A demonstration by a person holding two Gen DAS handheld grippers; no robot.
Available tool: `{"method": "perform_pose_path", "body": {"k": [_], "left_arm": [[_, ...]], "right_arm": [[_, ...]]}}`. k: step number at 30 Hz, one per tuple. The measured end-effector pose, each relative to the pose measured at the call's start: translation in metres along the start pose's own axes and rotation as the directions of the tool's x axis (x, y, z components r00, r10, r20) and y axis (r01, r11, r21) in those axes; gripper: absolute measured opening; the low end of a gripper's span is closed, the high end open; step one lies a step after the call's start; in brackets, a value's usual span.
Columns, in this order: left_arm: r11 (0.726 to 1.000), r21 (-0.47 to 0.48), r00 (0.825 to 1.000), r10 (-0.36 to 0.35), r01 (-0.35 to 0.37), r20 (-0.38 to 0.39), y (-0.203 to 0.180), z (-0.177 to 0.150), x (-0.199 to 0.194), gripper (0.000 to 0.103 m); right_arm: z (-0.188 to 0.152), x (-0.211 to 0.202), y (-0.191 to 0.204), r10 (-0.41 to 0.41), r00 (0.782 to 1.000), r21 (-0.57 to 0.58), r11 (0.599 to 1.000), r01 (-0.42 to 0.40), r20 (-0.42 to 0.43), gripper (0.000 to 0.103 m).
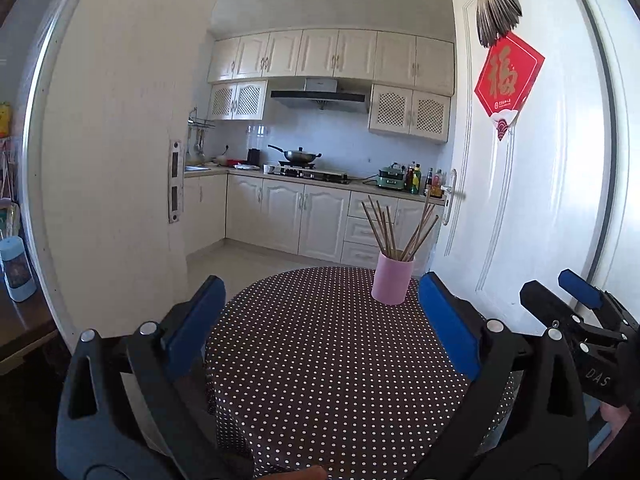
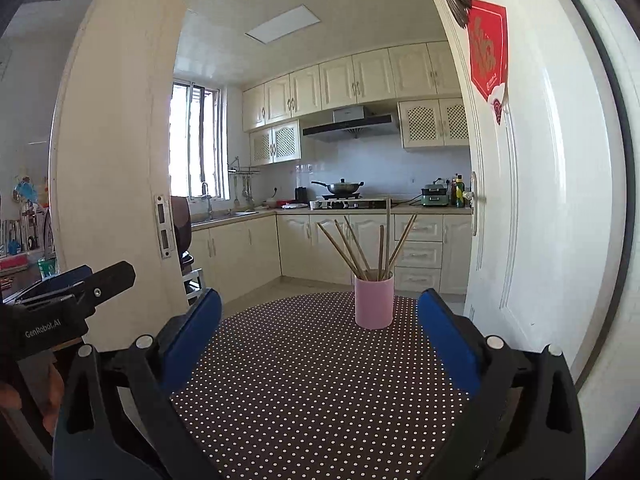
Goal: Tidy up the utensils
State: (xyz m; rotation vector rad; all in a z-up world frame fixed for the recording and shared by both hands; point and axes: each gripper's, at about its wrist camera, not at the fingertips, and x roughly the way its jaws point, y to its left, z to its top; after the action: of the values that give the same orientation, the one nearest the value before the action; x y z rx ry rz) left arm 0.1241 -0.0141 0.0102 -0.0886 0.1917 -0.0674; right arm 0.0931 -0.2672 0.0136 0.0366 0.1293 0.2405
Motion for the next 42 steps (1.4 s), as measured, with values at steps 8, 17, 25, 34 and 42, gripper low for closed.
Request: {"method": "perform_pose_path", "body": {"k": [8, 17, 25, 34, 42], "left_arm": [[0.999, 0.053, 0.999, -0.005, 0.003, 0.036, -0.007, -0.011, -0.021, 0.096], [0.996, 0.082, 0.997, 0.012, -0.018, 0.075, -0.010, -0.016, -0.030, 0.096], [0.993, 0.102, 0.994, 0.039, -0.050, 0.104, -0.016, -0.018, -0.037, 0.096], [0.991, 0.110, 0.990, 0.055, -0.070, 0.131, -0.018, -0.020, -0.040, 0.096], [0.989, 0.118, 0.989, 0.069, -0.084, 0.130, -0.019, -0.022, -0.037, 0.096]], "right_arm": [[-0.005, -0.027, 0.026, -0.014, 0.996, -0.086, 0.996, 0.022, 0.091, 0.095], [-0.015, -0.029, 0.030, -0.028, 0.994, -0.091, 0.995, 0.037, 0.101, 0.095], [-0.019, -0.034, 0.027, -0.039, 0.993, -0.072, 0.996, 0.047, 0.113, 0.095], [-0.020, -0.037, 0.030, -0.065, 0.990, -0.086, 0.993, 0.077, 0.127, 0.095], [-0.022, -0.033, 0.029, -0.062, 0.992, -0.079, 0.994, 0.071, 0.112, 0.095]]}}
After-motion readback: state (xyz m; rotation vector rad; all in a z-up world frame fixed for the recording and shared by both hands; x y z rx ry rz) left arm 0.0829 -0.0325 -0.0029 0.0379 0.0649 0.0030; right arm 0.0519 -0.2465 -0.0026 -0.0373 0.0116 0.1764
